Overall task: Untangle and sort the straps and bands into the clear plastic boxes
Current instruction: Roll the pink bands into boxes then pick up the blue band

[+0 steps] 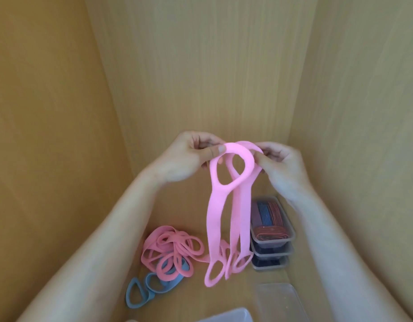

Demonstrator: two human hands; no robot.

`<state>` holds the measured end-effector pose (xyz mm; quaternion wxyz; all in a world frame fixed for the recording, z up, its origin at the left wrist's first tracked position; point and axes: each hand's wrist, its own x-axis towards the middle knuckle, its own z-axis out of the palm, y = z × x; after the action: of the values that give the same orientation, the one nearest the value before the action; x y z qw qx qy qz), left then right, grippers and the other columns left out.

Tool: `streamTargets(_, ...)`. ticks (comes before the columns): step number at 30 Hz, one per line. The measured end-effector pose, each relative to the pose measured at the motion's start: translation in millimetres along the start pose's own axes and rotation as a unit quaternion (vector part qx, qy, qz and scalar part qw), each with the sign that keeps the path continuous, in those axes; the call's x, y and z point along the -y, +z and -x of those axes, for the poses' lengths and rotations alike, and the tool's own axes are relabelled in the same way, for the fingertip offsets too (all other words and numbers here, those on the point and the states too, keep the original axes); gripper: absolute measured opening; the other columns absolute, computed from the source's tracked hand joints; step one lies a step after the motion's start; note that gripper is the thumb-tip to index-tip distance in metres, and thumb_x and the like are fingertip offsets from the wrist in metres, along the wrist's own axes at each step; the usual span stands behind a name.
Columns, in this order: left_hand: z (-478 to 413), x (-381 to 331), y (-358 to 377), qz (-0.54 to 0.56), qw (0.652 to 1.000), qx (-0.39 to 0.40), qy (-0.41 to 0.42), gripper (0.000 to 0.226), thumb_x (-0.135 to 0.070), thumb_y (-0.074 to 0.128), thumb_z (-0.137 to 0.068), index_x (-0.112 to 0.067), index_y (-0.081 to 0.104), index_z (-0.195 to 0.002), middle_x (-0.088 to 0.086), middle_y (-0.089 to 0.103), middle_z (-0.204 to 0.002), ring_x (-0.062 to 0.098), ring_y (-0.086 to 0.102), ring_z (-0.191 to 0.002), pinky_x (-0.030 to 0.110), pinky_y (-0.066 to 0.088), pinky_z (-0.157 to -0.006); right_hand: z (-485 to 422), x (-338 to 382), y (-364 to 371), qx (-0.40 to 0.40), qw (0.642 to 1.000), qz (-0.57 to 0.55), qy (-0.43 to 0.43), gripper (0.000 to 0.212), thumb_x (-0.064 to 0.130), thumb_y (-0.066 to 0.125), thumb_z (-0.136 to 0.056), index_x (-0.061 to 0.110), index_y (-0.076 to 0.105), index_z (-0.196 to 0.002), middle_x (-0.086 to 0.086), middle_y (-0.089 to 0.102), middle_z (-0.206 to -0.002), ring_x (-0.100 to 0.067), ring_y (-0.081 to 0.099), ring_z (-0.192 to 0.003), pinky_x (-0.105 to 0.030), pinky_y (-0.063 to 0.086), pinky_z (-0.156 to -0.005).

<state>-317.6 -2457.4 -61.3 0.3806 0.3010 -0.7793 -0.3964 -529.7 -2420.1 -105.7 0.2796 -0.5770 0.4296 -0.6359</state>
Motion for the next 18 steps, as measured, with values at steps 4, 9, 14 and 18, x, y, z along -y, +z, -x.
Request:
streamTargets(4,-0.5,-3.4,-4.8,-0.014,1.000,0.003,-0.002,0.014,-0.007,0.059,-0.099,-0.009,0.072,-0.093,-0.003,0.070,-0.071,0.011,0.060,-0.066,0.025,0.048,-0.063,-1.9,3.6,-0.9,0.000,1.000,0.003,-0.005,0.022,0.003,0.069,-0.091,0.023,0.078,-0.091,0.001,0.076,-0.087,-0.010,0.063,-0.076,-0.022,0.050,-0.068)
streamTargets(9,0.9,-4.8,-4.2,0.030,0.999,0.022,-0.003,0.014,-0.007,0.059,-0.098,-0.008,0.072,-0.094,0.002,0.070,-0.075,0.018,0.061,-0.073,0.035,0.049,-0.072,-3.0,6.2,0.7,-0.005,1.000,0.005,-0.005,0.022,0.005,0.071,-0.090,0.027,0.077,-0.089,0.005,0.075,-0.084,-0.010,0.063,-0.076,-0.023,0.050,-0.068)
streamTargets(14,-1.4,-8.5,-5.1,0.065,0.997,0.034,0.002,0.012,-0.008,0.061,-0.096,-0.007,0.073,-0.095,0.005,0.072,-0.078,0.020,0.063,-0.075,0.032,0.053,-0.071,-3.5,8.7,3.2,-0.009,1.000,0.006,-0.006,0.024,0.001,0.069,-0.091,0.024,0.076,-0.089,0.006,0.074,-0.079,-0.009,0.063,-0.071,-0.023,0.051,-0.062)
streamTargets(18,-4.8,-5.3,2.7,0.073,0.997,0.032,-0.004,0.010,-0.006,0.061,-0.097,-0.002,0.071,-0.099,0.009,0.072,-0.080,0.020,0.062,-0.074,0.027,0.051,-0.063,-1.8,9.1,6.9,-0.011,1.000,-0.001,0.004,0.032,-0.009,0.067,-0.087,0.022,0.075,-0.088,0.002,0.074,-0.082,-0.005,0.065,-0.071,-0.019,0.054,-0.064)
